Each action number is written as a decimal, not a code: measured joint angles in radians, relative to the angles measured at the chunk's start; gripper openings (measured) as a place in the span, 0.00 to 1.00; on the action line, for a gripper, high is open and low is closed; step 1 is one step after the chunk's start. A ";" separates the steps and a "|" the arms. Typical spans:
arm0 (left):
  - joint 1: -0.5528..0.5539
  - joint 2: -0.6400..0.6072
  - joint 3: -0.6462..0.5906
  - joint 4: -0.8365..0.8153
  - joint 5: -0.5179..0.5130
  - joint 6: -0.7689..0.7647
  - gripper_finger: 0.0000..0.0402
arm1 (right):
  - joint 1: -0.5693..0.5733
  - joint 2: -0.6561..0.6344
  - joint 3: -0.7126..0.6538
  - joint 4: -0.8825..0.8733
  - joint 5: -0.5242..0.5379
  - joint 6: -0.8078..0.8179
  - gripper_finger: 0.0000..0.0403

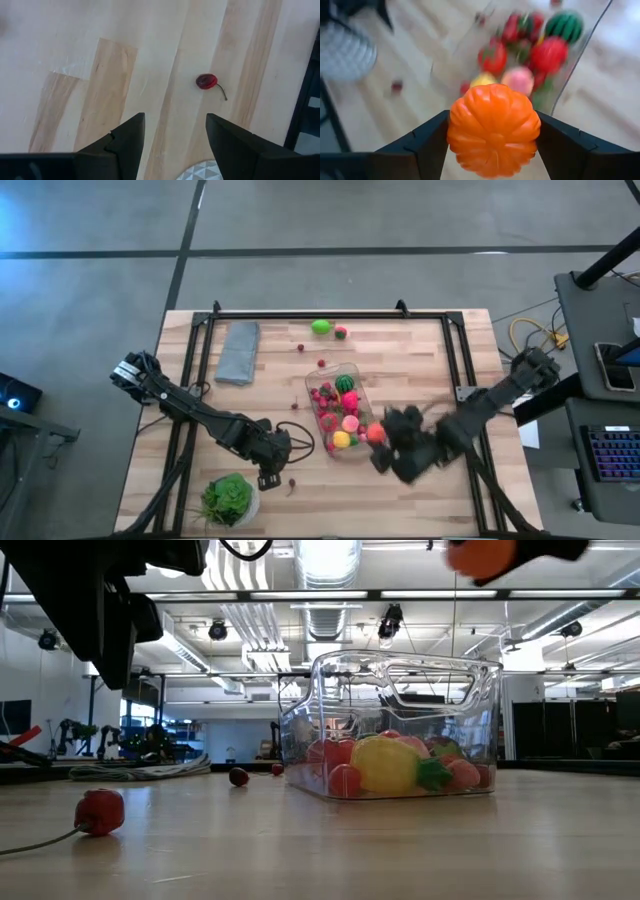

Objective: Pick and placing Produce into tupperware
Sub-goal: Put the orange pumpkin into the transparent bin, then put the red cherry into the transparent bin

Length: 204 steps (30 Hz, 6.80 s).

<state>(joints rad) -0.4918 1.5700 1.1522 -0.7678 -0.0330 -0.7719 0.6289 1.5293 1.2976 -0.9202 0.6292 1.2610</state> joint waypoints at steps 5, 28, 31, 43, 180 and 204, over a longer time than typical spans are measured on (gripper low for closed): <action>0.001 0.000 0.000 0.000 -0.006 -0.005 0.49 | -0.192 -0.022 0.000 0.111 -0.156 -0.246 0.65; 0.006 0.089 -0.001 0.116 -0.010 -0.368 0.60 | -0.267 -0.003 0.005 0.062 -0.376 -0.235 0.81; 0.004 0.143 0.005 0.177 0.003 -0.375 0.60 | -0.241 -0.003 0.005 -0.005 -0.371 -0.183 0.80; -0.026 0.243 0.051 0.202 0.059 -0.508 0.58 | -0.178 -0.004 0.004 -0.124 -0.367 -0.071 0.79; 0.466 0.195 0.077 -0.020 -0.050 0.155 0.56 | -0.538 -0.384 -0.024 -0.526 -0.139 -0.100 0.81; 0.511 0.179 -0.145 0.236 -0.053 0.459 0.56 | -0.538 -0.384 -0.024 -0.510 -0.139 -0.079 0.81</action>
<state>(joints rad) 0.0196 1.7487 1.0069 -0.5315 -0.0858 -0.3131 0.0906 1.1458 1.2732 -1.4303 0.4898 1.1824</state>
